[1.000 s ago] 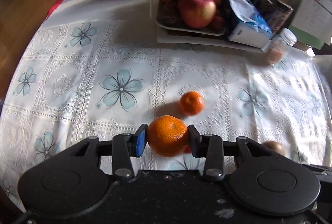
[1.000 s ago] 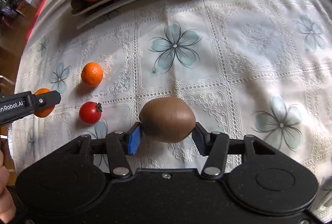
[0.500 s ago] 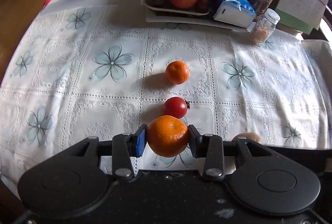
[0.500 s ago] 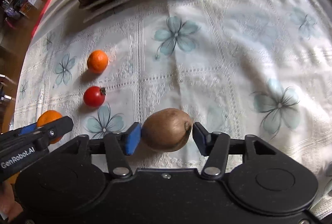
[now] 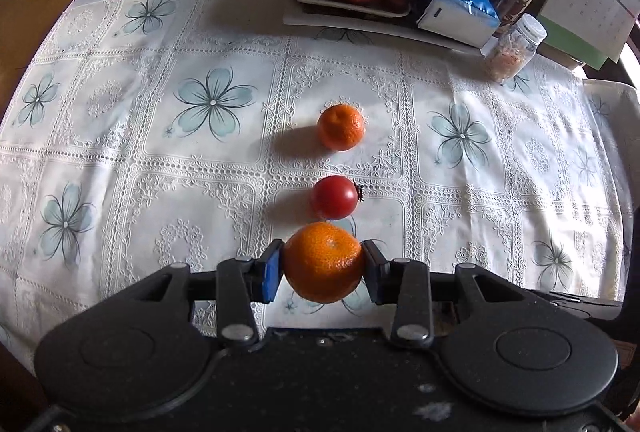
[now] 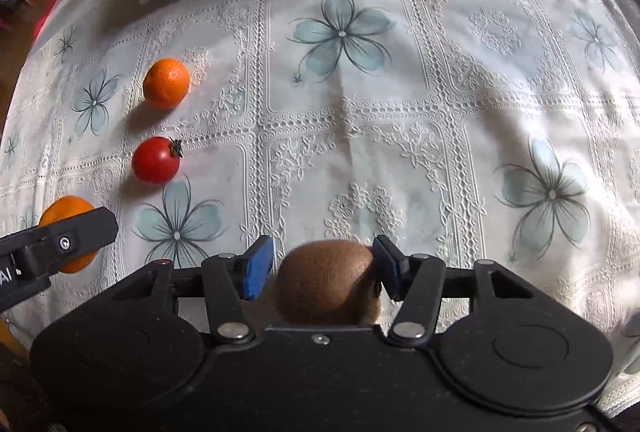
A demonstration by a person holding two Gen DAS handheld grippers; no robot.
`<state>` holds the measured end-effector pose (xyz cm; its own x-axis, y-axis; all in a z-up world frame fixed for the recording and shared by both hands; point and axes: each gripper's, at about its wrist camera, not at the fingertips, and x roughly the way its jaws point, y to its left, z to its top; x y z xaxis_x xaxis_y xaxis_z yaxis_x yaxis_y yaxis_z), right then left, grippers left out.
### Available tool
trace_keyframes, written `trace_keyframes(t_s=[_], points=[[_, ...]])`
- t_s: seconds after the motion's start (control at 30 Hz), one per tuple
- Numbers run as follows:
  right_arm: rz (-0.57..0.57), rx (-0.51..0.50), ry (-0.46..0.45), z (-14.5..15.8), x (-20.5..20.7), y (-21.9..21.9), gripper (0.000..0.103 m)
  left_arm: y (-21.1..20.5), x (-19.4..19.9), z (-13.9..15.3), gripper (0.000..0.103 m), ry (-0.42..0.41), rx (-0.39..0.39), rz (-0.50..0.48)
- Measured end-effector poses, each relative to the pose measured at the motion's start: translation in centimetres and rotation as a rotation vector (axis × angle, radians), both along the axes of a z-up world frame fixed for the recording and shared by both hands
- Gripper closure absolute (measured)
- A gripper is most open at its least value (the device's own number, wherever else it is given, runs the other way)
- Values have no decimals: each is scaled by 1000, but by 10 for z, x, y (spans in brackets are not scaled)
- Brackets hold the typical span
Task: Organize fruits
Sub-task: 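Close right gripper on the brown kiwi while left gripper lifts its tangerine, then carry the tangerine and kiwi over the gold tray and open both grippers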
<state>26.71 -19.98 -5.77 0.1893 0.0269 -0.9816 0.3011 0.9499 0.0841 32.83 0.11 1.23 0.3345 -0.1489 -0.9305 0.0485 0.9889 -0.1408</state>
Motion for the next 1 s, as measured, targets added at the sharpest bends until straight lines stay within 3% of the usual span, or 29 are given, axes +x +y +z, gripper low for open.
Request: trace_keyframes(t_s=[0.2, 0.53, 0.77, 1.0], points=[[19, 2, 19, 1, -8, 0, 41, 0, 0, -3, 62, 14, 14, 0], [134, -98, -2, 5, -21, 23, 43, -4, -11, 2, 62, -1, 31, -21], [101, 15, -137, 41, -55, 14, 43, 6, -60, 12, 62, -72, 23, -25], [134, 34, -291, 64, -118, 24, 43, 12, -134, 13, 62, -145, 25, -47]])
